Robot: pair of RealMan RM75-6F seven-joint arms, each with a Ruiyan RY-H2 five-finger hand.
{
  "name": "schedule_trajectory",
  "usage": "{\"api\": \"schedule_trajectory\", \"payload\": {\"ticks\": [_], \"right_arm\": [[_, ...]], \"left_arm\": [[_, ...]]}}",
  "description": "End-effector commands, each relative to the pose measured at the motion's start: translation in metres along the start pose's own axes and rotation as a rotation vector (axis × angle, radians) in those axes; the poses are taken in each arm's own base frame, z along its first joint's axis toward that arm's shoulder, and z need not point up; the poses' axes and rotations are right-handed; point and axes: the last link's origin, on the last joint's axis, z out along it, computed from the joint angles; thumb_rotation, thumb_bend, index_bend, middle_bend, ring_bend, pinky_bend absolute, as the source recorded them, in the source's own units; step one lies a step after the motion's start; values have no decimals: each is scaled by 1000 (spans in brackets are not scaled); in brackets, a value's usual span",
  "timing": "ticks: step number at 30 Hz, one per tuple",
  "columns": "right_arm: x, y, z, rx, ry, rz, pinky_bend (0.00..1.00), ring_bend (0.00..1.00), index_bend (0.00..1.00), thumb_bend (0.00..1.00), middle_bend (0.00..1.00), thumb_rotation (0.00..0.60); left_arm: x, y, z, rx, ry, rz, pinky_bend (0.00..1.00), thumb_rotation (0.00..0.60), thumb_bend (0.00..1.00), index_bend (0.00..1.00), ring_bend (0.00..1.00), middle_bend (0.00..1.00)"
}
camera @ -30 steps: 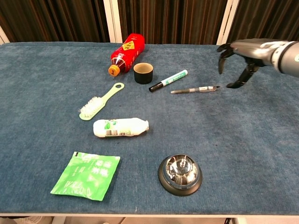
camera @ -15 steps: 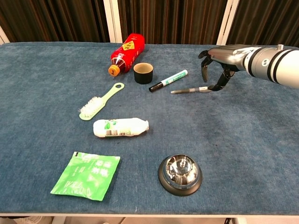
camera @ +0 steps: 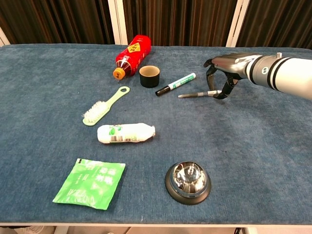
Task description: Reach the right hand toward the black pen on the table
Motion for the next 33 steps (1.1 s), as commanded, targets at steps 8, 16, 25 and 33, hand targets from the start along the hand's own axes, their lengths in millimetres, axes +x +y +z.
{"api": "schedule_trajectory", "payload": {"ticks": [8, 16, 25, 33], "right_arm": [[2, -7, 4, 11, 5, -19, 7, 89, 574, 499, 78, 600], [0, -8, 6, 7, -6, -32, 8, 89, 581, 501, 78, 600], [-1, -9, 8, 10, -3, -37, 14, 101, 639, 584, 78, 600], [2, -6, 7, 7, 7, -35, 29, 108, 689, 672, 79, 600]], "left_arm": [[1, 0, 1, 0, -1, 8, 141, 600, 310, 121, 37, 0], [0, -1, 0, -1, -4, 13, 141, 600, 310, 121, 37, 0], [0, 0, 0, -5, -1, 10, 141, 600, 310, 122, 38, 0], [1, 0, 1, -9, 3, 9, 141, 600, 311, 138, 42, 0]]}}
